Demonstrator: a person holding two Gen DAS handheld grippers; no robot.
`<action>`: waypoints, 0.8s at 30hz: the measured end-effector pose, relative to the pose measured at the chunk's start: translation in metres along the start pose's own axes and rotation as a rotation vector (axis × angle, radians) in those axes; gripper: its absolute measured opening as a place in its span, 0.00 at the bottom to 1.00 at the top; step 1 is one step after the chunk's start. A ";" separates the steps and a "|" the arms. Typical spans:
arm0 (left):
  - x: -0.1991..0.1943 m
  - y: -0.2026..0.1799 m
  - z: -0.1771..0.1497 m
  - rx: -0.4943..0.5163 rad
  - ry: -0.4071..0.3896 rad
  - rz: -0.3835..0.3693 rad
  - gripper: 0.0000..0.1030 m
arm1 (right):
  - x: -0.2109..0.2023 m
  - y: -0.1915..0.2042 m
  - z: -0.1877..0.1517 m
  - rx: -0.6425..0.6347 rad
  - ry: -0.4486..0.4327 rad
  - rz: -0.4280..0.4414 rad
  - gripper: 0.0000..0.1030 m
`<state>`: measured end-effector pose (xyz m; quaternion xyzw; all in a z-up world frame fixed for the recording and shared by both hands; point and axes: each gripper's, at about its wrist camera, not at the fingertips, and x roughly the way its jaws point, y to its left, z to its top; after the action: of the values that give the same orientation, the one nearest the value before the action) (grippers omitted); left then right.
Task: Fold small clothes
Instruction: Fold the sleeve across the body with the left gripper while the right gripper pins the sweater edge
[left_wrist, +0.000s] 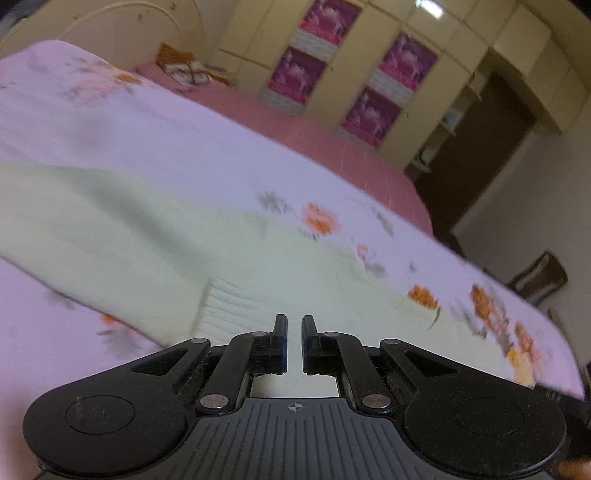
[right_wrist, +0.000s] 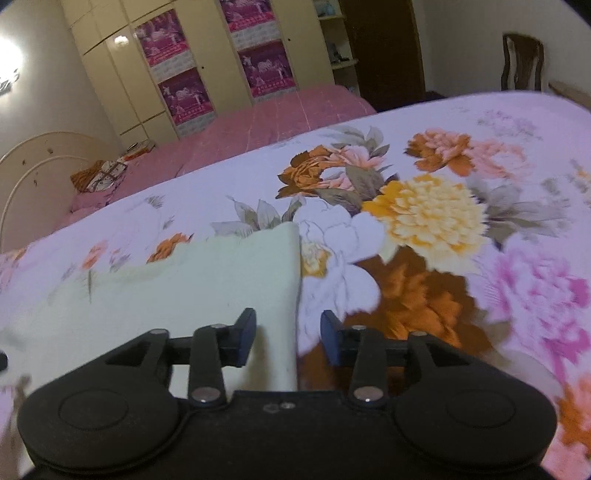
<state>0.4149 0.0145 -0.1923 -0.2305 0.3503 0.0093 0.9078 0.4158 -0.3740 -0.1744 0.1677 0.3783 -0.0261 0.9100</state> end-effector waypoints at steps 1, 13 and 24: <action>0.009 -0.001 -0.001 0.006 0.011 0.011 0.05 | 0.007 -0.001 0.003 0.014 0.006 -0.006 0.39; 0.026 0.016 -0.009 0.004 0.006 0.021 0.05 | 0.047 0.009 0.016 -0.114 -0.044 -0.130 0.05; 0.015 0.006 0.001 0.035 0.055 0.054 0.12 | 0.040 0.037 0.011 -0.197 -0.011 -0.102 0.26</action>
<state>0.4261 0.0187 -0.2037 -0.2053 0.3815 0.0214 0.9010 0.4583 -0.3392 -0.1841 0.0580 0.3822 -0.0360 0.9215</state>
